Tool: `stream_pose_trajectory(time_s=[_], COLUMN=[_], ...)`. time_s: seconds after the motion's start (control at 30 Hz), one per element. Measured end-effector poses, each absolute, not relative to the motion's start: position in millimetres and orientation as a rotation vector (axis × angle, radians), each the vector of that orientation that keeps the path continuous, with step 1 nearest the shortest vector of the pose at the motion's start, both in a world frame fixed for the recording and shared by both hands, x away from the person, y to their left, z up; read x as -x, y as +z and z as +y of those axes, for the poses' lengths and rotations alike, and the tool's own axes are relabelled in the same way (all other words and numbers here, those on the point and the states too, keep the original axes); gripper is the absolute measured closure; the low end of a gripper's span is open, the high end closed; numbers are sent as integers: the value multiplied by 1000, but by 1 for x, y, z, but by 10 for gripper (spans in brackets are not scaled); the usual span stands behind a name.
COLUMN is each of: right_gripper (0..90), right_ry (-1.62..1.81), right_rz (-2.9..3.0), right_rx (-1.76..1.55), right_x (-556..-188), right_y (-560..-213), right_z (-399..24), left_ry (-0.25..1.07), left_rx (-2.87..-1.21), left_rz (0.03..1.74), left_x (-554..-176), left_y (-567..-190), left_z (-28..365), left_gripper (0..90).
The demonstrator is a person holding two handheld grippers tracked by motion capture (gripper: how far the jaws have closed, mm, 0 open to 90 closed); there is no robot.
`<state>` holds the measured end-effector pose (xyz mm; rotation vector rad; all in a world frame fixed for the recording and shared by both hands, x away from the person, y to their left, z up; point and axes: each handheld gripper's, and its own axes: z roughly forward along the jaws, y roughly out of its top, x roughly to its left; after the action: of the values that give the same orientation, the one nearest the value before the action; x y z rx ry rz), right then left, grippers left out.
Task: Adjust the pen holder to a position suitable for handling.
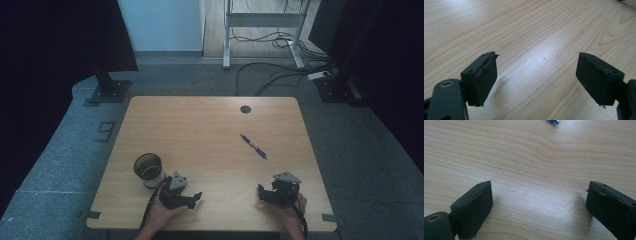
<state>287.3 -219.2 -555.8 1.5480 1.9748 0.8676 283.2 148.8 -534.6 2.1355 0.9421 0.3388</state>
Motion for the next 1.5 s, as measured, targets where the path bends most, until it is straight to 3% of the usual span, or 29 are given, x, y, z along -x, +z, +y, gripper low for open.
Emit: stream_pose_trajectory(time_s=[0.8,1.5], right_gripper=[98,121], right_ry=[869,874], right_rz=[1959,1953], right_rx=[-1556,-1556], right_x=[-288,-288], right_y=[-555,-555], right_z=[-221,-222], left_ry=[323,411], left_rx=[-2091,-1982], left_rz=[935,948], left_x=[-281,-274], left_y=[-523,-480], left_z=[156,189], left_gripper=[178,176])
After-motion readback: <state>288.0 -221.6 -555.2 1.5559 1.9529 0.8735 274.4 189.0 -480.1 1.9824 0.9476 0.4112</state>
